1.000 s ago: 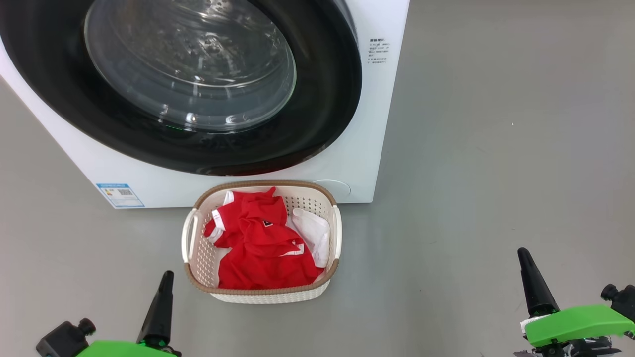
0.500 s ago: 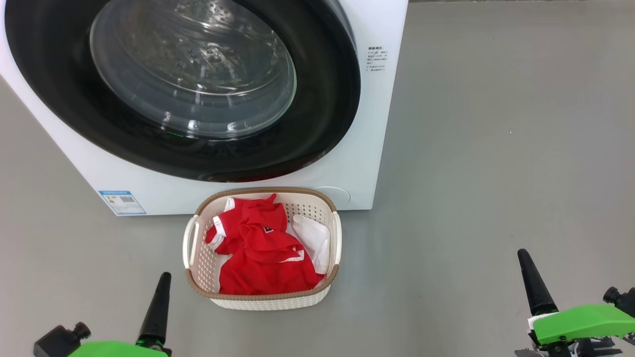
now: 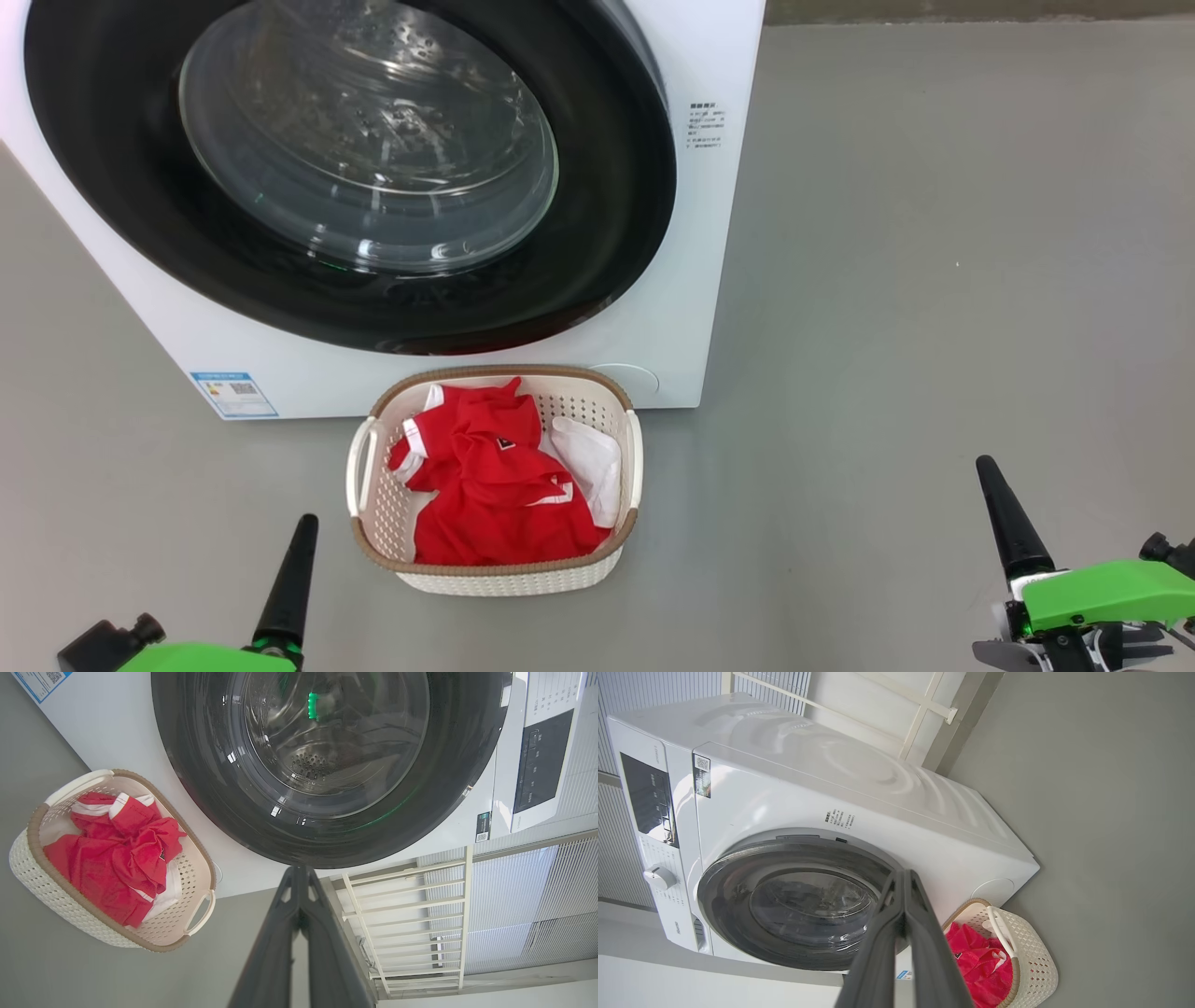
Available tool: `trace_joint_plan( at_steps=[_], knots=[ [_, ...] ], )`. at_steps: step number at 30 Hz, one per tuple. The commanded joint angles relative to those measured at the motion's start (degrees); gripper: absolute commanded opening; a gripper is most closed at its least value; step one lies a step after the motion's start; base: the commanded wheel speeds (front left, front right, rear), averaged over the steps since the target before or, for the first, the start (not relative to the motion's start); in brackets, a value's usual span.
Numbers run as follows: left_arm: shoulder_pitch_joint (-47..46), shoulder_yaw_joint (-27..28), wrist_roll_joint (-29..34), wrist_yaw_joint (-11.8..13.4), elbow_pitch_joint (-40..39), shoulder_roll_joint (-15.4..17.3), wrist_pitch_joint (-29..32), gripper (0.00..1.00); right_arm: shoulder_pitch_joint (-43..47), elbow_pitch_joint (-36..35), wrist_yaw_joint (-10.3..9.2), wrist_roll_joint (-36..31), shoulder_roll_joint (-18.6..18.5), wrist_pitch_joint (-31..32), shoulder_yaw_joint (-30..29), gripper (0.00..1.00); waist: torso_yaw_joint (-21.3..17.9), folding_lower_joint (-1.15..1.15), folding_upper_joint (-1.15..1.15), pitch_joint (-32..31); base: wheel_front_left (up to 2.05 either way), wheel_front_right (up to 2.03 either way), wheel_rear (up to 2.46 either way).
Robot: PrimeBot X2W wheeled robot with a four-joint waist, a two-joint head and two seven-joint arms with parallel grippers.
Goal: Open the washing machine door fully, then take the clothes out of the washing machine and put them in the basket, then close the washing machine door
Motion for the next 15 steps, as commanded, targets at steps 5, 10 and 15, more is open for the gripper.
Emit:
trace_joint_plan(
  at_steps=[5,10,15],
  knots=[
    [-1.9,2.3,-3.6,-0.3,-1.1,0.4,0.9,0.0,-2.8,-1.6,-0.04,3.4,-1.1,1.1,0.5,0.0,0.0,0.0,0.0,-0.5,0.0,0.0,0.0],
    [-2.0,2.7,-6.4,-0.3,-1.1,0.3,1.8,0.0,-3.1,-1.6,-0.04,6.3,-1.2,2.0,0.4,0.0,0.0,0.0,0.0,-0.9,0.0,0.0,0.0],
    [-2.1,3.3,-9.8,-0.4,-1.0,0.2,2.8,0.0,-3.5,-1.7,-0.05,9.6,-1.2,3.1,0.2,0.0,-0.1,0.0,0.0,-1.5,0.0,0.0,0.0]
  ],
)
